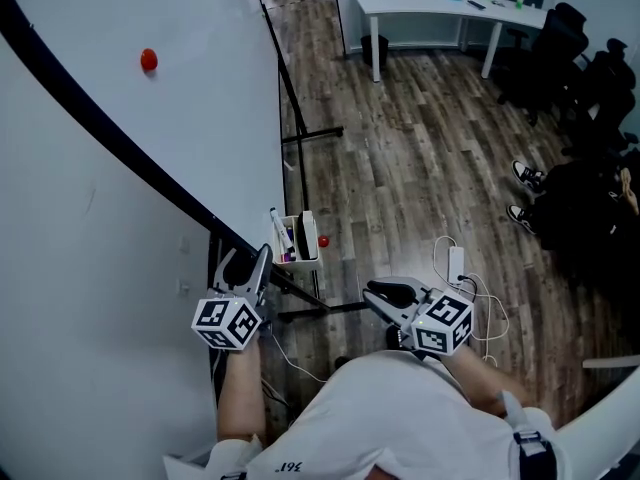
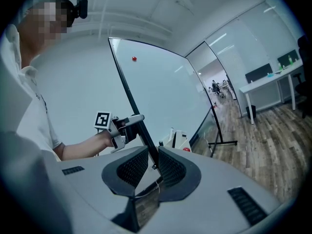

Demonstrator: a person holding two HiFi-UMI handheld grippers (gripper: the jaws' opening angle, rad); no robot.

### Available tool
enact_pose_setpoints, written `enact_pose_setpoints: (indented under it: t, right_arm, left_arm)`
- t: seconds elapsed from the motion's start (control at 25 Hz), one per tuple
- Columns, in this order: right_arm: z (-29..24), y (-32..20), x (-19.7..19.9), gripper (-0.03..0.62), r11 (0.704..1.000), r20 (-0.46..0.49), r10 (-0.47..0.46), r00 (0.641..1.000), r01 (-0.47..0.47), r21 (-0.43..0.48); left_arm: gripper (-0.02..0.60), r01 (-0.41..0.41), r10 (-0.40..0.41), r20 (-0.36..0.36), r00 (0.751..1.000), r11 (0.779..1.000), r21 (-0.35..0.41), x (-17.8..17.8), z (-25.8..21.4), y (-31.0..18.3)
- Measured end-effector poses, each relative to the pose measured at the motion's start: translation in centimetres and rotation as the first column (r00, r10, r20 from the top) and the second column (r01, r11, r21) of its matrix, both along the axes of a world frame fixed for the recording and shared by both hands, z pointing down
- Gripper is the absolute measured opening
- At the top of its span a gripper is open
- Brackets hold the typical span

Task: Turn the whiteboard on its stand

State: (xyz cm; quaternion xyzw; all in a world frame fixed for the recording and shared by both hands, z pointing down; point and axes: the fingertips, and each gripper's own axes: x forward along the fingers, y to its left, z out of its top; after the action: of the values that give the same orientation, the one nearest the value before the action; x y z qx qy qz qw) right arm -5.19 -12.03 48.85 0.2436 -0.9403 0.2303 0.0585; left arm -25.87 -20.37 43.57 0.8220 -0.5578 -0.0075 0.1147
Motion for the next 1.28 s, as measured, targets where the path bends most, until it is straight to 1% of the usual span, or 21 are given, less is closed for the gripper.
enact_pose_setpoints:
  t: [0.36,0.52,0.84,1.0,1.16,1.28]
  right_arm:
    - [0.4,0.1,0.3,0.083,1.000,0.001,0.011,1.000,-0.011,-0.001]
    - [0.6,0.9,0.7,0.083,1.000,0.000,0.016,1.000,-0.016,0.005]
    - [0.6,1.2,0.4,0.083,0.999,-0.003,0.033,0.999,-0.033,0.010]
    - [0.5,1.2,0.0,0.083,0.999,-0.006,0.040,0.999,-0.040,0.013]
    - [0.4,1.3,-0.2,0.083,0.998,-0.003,0.057,0.998,-0.056,0.016]
    - [0.4,1.5,-0.5,0.083,0.998,-0.002,0.063,0.998,-0.063,0.016]
  left_arm:
    - [0.199,-0.002,0.002,-0.001,1.000,1.000,0.002,-0.3,0.1,-1.2]
    - [0.206,-0.008,0.009,-0.027,1.000,1.000,0.014,0.1,0.4,-0.4]
    - [0.206,-0.012,0.016,-0.078,0.997,0.999,0.048,-0.2,0.1,0.5]
    - [0.212,-0.025,0.030,-0.103,0.994,0.999,0.048,-0.5,-0.1,1.0]
    - [0.213,-0.043,0.048,-0.095,0.994,0.998,0.051,-0.6,-0.3,1.4]
    - [0.213,-0.036,0.044,-0.100,0.994,0.997,0.072,-1.2,-1.1,2.4]
